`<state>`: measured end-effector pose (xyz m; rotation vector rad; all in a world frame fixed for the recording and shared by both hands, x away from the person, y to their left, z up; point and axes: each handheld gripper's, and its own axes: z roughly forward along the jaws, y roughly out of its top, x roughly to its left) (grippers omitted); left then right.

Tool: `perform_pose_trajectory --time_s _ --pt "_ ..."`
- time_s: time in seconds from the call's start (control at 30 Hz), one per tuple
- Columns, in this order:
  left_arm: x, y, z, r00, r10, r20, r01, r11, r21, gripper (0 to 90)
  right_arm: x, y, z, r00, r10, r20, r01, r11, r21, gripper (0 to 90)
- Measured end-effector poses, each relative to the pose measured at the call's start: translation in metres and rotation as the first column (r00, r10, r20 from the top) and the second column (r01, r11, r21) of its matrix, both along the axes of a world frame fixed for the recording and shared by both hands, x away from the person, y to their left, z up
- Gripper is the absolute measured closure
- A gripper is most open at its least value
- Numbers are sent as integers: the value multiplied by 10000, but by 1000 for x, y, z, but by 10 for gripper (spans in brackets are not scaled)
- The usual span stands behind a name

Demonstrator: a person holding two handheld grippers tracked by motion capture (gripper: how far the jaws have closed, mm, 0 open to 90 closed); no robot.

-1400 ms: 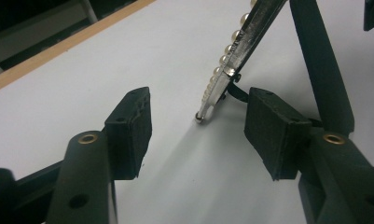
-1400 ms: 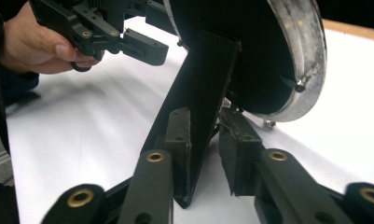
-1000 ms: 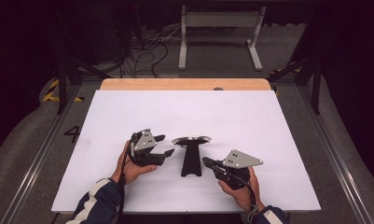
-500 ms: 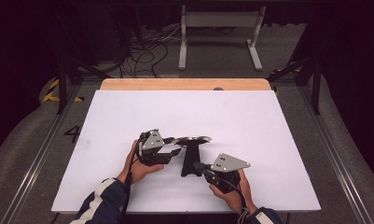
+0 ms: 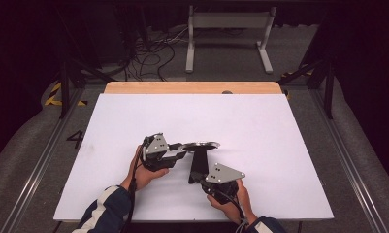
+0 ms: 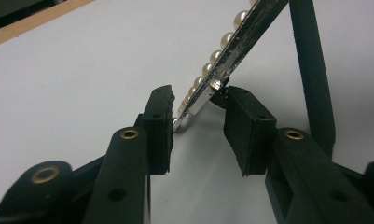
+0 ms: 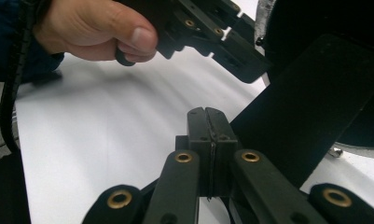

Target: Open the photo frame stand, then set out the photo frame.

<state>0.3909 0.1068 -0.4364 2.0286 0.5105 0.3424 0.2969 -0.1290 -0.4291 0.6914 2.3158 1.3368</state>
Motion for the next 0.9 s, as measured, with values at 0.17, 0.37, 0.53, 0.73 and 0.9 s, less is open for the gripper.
perform_pose_trajectory --time_s 0.17,0.37,0.53,0.73,0.9 --pt "-2 0 3 9999 -105 111 105 9999 -31 636 2 -1 0 10000 -29 -25 29 9999 99 900" --pt "-3 -1 4 9997 -110 203 109 9999 70 636 1 -2 0 10000 -7 -35 7 10000 48 900" --pt "-3 -2 5 9998 -32 207 30 9999 106 662 1 -5 -1 9999 -56 -132 57 10000 38 900" --pt "-4 -2 5 9996 -46 264 42 9998 178 656 0 -4 0 9998 -177 26 176 9998 67 900" --pt "-3 -1 6 9995 -137 300 131 9997 219 672 -2 -4 -1 9997 -247 29 247 9997 46 900"
